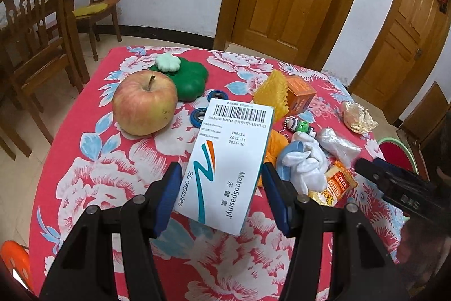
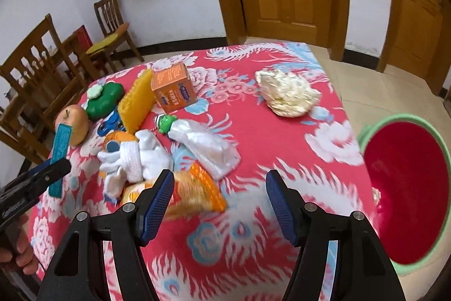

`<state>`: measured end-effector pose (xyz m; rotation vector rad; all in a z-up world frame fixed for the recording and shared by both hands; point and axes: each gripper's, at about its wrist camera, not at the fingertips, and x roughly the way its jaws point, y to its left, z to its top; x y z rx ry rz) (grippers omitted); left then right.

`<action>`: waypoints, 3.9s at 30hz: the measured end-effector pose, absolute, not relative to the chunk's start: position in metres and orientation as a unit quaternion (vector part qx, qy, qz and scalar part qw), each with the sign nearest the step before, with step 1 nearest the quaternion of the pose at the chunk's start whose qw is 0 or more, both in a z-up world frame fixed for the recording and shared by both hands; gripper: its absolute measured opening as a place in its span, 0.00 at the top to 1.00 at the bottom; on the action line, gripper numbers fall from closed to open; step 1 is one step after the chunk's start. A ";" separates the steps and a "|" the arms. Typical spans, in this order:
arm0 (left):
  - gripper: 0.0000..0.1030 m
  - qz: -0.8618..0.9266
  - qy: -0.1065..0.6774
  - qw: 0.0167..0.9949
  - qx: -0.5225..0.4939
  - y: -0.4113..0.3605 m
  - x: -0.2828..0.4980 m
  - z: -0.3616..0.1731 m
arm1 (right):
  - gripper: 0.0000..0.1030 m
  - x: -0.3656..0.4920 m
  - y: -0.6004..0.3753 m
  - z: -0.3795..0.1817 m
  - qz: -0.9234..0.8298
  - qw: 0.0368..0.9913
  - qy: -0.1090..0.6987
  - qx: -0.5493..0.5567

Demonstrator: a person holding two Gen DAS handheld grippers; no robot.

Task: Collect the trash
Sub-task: 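Grasp the clear plastic bag with the right tool while the left tool holds the box, then drop the plastic bag into the bin with the right tool while the left tool drops the box in, then move the left tool back to the table and grasp the white glove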

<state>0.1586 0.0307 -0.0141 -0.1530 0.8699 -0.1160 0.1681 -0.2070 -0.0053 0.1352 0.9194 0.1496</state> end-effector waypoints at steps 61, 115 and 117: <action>0.43 -0.213 0.419 0.883 -0.008 -0.134 0.129 0.026 | 0.60 0.033 -0.387 0.026 -0.081 0.908 0.344 0.226; 0.35 -0.343 0.453 0.819 0.085 -0.319 0.156 -0.027 | 0.58 -0.002 -0.478 0.002 -0.175 0.882 0.326 0.291; 0.35 -0.341 0.452 0.821 0.078 -0.314 0.155 -0.025 | 0.58 -0.004 -0.476 0.004 -0.172 0.883 0.325 0.290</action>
